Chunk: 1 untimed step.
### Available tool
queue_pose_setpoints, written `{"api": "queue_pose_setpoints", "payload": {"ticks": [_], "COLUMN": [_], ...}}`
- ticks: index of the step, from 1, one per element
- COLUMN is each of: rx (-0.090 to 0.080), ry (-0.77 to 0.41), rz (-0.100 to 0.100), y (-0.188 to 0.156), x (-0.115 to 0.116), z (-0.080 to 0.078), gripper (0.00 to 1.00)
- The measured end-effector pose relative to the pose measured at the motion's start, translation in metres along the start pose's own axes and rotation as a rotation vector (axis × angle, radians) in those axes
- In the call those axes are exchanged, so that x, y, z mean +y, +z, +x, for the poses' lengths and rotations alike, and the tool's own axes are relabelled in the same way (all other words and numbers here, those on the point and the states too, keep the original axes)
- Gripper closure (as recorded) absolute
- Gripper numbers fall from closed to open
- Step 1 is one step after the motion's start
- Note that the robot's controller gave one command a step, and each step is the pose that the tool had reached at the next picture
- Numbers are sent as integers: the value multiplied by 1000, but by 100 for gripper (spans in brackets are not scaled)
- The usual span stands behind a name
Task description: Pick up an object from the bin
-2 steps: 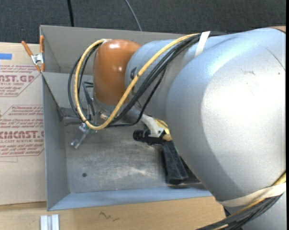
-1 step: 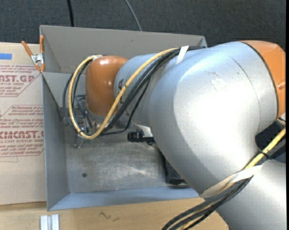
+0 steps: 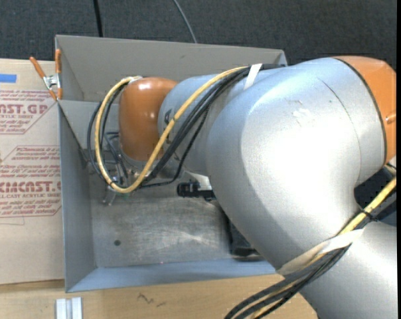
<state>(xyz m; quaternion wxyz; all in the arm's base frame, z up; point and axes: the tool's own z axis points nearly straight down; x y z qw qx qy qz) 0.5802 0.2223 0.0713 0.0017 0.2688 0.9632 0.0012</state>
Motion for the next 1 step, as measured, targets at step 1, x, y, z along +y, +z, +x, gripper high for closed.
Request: {"api": "queue_pose_setpoints", "payload": {"ticks": [1], "rx": [5], "ry": [26], "rz": [6], "y": [-64], "x": [-1], "z": [-1], "gripper": [100]}}
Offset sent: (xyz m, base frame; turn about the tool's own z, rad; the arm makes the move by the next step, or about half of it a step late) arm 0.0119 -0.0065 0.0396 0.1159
